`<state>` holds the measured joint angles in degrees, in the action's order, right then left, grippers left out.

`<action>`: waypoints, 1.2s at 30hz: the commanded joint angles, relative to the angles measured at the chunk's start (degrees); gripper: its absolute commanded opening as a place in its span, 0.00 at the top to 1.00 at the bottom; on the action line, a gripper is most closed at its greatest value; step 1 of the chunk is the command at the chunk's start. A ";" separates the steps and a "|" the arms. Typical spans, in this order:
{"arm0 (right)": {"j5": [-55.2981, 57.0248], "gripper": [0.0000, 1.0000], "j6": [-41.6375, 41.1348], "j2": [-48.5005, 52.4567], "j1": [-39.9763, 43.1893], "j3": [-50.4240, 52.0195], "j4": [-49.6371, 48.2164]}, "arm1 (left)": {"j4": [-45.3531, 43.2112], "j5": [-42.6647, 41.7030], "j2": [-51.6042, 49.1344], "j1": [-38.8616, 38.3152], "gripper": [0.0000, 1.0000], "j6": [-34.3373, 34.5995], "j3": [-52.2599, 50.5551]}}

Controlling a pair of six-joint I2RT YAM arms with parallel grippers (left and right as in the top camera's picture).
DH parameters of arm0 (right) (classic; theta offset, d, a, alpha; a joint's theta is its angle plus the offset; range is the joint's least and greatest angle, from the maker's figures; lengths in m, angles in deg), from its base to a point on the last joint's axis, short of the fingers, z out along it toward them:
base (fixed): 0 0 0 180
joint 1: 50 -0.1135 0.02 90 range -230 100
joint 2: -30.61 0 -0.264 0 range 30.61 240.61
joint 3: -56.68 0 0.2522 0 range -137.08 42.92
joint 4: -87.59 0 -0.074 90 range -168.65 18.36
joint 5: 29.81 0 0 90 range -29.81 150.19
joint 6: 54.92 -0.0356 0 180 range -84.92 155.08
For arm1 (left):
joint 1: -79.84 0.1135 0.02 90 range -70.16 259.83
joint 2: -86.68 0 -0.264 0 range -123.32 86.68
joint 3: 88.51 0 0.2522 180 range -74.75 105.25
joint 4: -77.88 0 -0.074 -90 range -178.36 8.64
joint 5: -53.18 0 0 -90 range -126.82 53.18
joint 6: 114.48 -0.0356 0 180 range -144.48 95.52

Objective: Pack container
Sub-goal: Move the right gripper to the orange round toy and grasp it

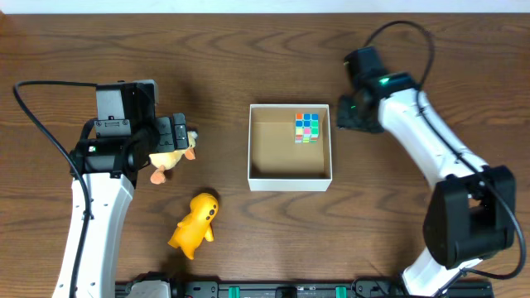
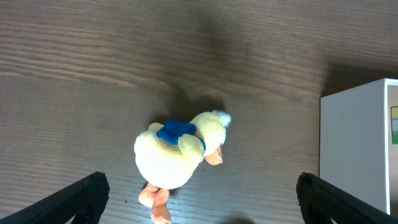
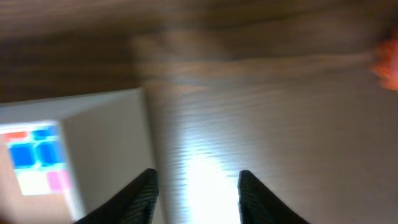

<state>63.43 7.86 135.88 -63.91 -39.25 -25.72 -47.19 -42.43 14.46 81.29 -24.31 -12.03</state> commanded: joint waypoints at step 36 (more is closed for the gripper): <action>-0.28 0.01 7.58 17.86 22.71 -8.15 0.50 | 0.42 0.44 0.35 0.24 0.02 -0.31 1.36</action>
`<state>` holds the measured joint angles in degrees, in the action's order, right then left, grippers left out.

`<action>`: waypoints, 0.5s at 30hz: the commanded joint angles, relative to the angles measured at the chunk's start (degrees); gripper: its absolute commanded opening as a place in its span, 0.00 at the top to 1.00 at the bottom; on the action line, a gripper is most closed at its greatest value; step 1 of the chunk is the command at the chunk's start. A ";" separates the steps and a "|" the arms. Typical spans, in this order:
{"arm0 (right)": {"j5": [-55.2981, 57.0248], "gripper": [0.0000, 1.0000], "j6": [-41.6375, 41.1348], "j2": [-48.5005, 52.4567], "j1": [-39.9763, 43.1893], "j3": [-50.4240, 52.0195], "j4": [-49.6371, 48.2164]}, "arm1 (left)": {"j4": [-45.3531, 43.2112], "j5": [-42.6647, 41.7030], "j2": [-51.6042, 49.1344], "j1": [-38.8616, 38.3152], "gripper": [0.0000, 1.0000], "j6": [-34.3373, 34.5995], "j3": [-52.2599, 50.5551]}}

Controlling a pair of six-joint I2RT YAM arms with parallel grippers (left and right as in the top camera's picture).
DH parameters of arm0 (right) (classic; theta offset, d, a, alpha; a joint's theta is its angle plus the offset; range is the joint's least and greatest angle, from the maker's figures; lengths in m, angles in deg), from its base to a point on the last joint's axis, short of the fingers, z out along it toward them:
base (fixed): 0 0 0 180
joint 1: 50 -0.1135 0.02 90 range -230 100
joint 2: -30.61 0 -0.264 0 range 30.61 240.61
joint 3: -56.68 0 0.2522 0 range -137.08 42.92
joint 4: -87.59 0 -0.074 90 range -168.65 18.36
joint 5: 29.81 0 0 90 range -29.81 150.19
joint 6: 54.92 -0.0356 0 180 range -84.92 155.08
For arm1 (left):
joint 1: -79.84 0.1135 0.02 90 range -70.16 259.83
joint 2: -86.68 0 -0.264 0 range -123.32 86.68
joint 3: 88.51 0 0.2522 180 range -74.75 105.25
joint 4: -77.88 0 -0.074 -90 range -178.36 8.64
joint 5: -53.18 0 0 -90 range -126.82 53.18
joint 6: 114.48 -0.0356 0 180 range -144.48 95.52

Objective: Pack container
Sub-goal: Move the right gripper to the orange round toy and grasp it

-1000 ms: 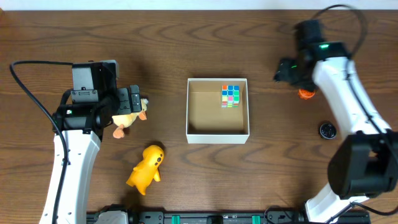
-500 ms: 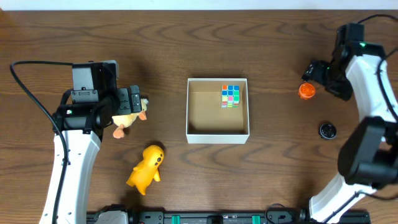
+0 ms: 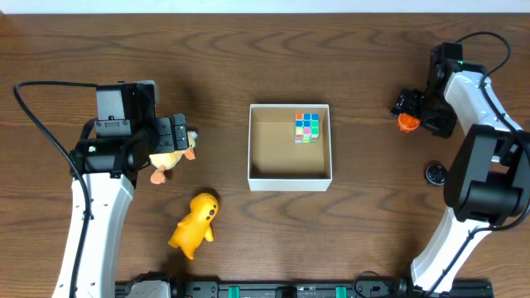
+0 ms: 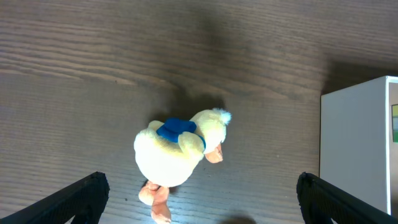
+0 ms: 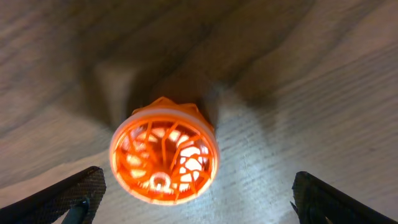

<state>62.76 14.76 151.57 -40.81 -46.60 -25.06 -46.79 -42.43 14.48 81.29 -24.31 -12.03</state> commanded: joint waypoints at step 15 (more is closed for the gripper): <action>0.24 0.39 0.68 3.34 -0.66 -0.81 -2.14 | 0.00 0.44 0.33 0.24 0.02 -0.33 1.36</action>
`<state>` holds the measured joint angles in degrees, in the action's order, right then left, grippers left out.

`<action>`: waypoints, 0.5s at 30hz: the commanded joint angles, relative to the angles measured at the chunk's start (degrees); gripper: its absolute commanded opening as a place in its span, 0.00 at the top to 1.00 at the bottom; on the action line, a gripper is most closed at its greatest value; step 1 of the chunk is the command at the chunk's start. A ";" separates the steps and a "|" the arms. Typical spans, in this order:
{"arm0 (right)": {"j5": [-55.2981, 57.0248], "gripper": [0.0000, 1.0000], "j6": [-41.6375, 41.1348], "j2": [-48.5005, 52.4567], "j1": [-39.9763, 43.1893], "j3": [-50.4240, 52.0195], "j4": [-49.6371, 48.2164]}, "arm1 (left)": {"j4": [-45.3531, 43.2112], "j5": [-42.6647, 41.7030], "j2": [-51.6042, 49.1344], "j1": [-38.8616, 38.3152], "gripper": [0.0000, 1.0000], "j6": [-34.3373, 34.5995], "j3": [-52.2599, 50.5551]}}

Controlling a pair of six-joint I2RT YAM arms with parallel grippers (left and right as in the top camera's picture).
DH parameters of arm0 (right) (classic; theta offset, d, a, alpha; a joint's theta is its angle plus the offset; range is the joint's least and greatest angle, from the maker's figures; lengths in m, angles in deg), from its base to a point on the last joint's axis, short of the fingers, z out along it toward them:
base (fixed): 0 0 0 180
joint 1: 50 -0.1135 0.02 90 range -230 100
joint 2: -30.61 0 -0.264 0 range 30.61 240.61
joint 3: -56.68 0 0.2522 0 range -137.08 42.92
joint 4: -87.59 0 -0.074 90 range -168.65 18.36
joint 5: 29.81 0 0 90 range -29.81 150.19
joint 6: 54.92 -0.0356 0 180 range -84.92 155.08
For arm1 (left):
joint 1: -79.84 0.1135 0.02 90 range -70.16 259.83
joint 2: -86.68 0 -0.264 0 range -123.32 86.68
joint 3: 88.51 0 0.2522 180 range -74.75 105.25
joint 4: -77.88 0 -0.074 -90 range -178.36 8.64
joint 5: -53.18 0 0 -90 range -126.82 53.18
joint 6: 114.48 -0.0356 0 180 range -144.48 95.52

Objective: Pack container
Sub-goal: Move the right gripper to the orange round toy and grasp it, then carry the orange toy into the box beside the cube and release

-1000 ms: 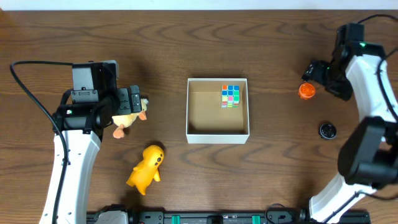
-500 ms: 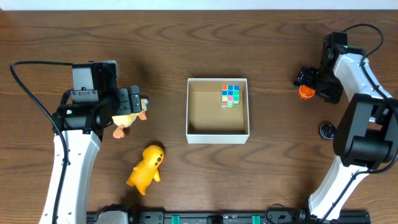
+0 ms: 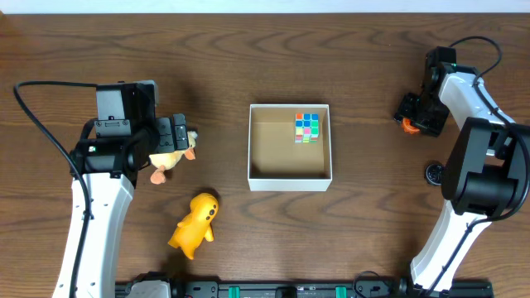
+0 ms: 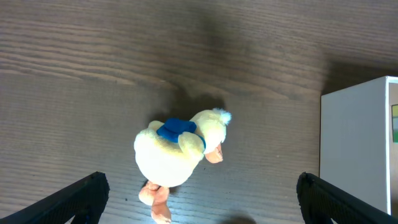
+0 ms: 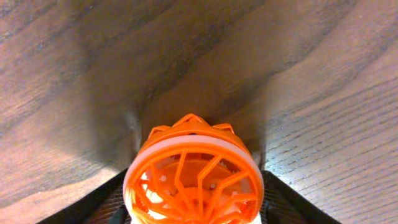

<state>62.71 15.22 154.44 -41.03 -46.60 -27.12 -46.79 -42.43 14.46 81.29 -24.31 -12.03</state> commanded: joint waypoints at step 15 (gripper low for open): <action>-0.09 0.58 0.98 -0.55 -1.57 -1.68 0.61 | 0.02 0.44 0.35 0.24 0.02 -0.33 1.36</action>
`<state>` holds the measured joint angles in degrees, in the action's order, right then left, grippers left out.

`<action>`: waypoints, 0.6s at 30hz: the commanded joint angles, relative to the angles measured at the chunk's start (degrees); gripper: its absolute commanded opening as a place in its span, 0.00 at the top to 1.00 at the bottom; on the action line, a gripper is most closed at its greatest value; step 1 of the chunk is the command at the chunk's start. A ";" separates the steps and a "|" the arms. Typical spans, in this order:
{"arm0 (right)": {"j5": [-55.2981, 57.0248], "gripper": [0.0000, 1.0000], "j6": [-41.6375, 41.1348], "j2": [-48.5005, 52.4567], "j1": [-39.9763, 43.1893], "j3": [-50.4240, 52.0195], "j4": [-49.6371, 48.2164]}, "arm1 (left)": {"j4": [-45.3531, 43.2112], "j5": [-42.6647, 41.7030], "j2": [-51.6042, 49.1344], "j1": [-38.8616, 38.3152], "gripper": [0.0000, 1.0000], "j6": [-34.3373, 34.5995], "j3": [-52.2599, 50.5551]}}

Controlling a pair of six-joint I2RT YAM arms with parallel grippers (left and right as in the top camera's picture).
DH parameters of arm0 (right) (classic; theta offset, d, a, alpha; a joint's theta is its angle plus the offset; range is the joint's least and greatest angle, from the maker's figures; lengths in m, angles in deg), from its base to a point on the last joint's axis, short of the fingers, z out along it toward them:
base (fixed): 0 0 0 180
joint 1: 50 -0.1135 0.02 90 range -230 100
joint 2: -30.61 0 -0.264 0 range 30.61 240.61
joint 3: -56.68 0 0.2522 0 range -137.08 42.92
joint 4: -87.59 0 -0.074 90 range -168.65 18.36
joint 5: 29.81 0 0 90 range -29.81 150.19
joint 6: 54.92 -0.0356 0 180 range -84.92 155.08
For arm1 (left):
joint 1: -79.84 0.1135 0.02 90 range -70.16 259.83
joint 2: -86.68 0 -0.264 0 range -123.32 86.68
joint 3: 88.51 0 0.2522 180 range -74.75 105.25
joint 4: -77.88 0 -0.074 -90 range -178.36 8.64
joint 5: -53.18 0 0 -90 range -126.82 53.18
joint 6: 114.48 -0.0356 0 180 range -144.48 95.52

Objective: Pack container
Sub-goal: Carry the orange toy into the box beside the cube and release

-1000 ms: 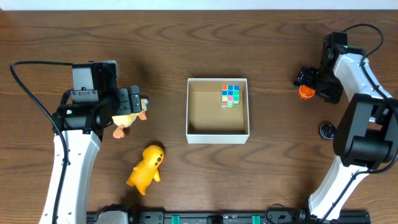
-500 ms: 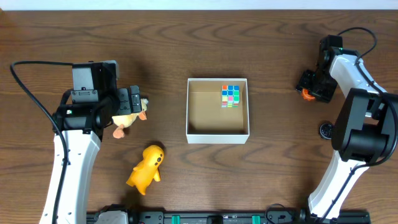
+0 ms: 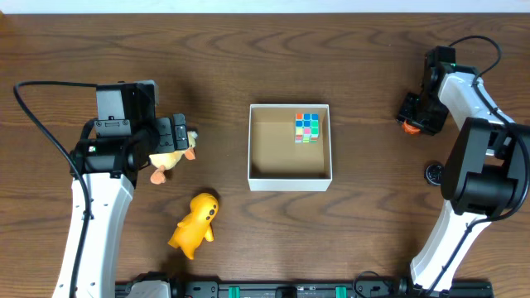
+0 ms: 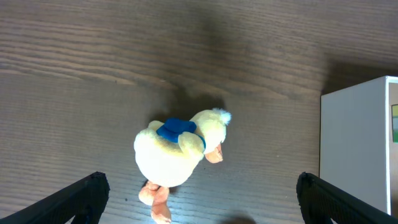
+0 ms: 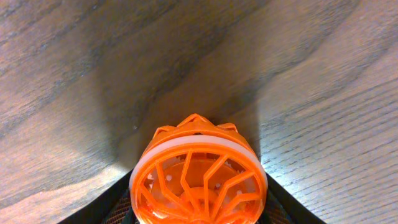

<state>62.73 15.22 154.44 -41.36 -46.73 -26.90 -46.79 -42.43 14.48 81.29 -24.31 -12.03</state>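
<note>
An open white box [image 3: 290,180] sits mid-table with a colourful cube [image 3: 307,127] in its far right corner. At the far right, my right gripper [image 3: 411,116] is down on the table, shut on an orange lattice ball [image 5: 200,177]; its dark fingers [image 5: 118,208] press the ball's two sides. My left gripper [image 4: 199,199] hangs wide open above a pale yellow plush duck [image 4: 177,152] with a blue scarf, left of the box. A yellow duck figure [image 3: 194,225] lies nearer the front.
A small black round object [image 3: 433,174] lies on the table near the right arm. The box's white wall [image 4: 357,143] shows at the right edge of the left wrist view. Dark wood table all round.
My right fingers have drawn in a little and now touch both sides of the orange ball. The left arm, plush duck, box and cube are unchanged.
First my right gripper was beside the box's right wall, the cube inside the box. Then it was at the far right, wide open above the orange ball. Then it sat low around the ball, and now grips it. My left gripper stayed open over the plush duck.
</note>
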 commanded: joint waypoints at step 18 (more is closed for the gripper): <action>-2.16 0.59 9.44 -14.53 -26.71 -16.83 13.27 | 0.00 0.44 0.33 0.24 0.02 -0.33 1.36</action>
<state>61.49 21.98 139.01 -64.18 -63.88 -14.62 -46.79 -42.43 14.48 81.29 -24.31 -12.03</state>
